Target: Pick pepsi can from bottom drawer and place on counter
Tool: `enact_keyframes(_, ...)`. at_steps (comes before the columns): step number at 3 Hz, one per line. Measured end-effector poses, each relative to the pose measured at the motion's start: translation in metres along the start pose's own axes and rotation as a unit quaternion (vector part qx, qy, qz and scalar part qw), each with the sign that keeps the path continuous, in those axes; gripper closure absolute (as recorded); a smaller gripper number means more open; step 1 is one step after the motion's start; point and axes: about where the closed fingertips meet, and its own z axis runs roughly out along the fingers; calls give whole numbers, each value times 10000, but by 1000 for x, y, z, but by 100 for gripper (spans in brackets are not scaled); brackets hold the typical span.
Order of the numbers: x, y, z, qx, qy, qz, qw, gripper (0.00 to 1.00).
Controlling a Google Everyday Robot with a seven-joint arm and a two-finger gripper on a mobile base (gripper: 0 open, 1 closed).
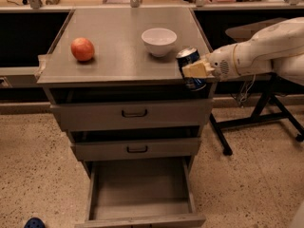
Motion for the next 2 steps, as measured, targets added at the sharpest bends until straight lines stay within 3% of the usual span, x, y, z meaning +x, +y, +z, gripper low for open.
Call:
enact_keyframes(1,16,13,6,-9,-199,-81,9998,100)
enact_keyframes(2,28,44,4,-96,-233,277,9993,100)
